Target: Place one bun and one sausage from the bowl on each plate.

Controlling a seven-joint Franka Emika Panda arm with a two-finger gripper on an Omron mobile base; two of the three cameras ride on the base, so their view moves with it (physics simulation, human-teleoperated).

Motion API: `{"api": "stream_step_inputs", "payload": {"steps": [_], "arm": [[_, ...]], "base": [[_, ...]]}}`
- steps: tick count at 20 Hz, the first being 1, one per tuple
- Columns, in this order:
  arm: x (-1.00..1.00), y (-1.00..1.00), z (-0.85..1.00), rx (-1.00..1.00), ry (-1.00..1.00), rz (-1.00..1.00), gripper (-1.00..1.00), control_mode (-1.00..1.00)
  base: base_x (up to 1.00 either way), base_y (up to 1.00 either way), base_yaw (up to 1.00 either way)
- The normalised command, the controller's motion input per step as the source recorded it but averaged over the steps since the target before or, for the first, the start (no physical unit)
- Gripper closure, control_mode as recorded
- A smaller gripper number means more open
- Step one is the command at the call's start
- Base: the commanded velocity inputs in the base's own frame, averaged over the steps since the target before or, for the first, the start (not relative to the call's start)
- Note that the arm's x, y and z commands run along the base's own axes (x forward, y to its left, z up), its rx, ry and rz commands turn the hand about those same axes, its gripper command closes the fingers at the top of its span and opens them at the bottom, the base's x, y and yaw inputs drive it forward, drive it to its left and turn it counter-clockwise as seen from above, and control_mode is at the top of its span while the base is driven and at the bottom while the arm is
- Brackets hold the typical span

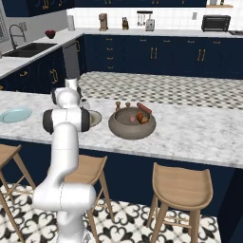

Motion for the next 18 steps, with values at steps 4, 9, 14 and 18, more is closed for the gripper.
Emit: {"api": "stream_step_inputs", "payload": {"steps": [4, 9, 14, 18], "arm": [[-0.08, 0.0, 0.08, -0.02, 0.0, 0.0, -1.0, -1.0], [-0.24, -0.02, 0.41, 0.0, -0.03, 0.0, -1.0, -1.0], [-0.67, -0.57, 0.83, 0.02, -0.04, -0.02, -1.0, -1.0], [-0.37, -0.99, 0.74, 0.02, 0.0, -0.12, -1.0, -1.0]], "base": [[0.0, 0.0, 0.0], [0.0, 0.0, 0.0], [0.0, 0.0, 0.0], [0.0, 0.0, 0.0]]}}
